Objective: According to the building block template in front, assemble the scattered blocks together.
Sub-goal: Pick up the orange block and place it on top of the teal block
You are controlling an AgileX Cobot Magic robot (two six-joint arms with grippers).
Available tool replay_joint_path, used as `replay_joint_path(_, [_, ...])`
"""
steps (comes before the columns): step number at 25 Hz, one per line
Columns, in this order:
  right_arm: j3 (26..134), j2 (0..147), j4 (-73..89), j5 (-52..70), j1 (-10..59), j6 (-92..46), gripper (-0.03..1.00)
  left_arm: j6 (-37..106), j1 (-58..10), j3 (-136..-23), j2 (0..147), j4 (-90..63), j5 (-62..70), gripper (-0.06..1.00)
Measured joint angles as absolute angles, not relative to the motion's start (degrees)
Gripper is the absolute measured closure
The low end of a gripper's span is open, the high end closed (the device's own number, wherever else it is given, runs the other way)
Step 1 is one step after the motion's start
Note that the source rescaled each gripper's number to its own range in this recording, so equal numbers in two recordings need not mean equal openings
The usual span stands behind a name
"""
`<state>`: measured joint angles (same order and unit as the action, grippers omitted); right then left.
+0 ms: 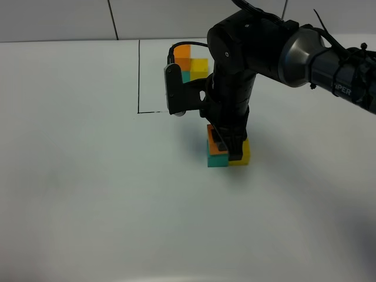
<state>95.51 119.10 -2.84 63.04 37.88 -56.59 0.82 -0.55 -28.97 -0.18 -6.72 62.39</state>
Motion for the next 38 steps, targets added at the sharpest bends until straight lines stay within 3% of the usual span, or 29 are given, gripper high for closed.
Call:
replay_joint_path(26, [95.6, 121.2, -2.9, 62.6, 36.7, -50.9, 0.95, 0.8, -0.6, -29.0, -0.2, -6.7, 62.3, 0.15])
replay_joint_path(38, [100.6, 123.2, -2.2, 67.4, 36.7, -50.3, 0.95, 0.8, -0.6, -29.0, -0.2, -6.7, 62.3, 0.15])
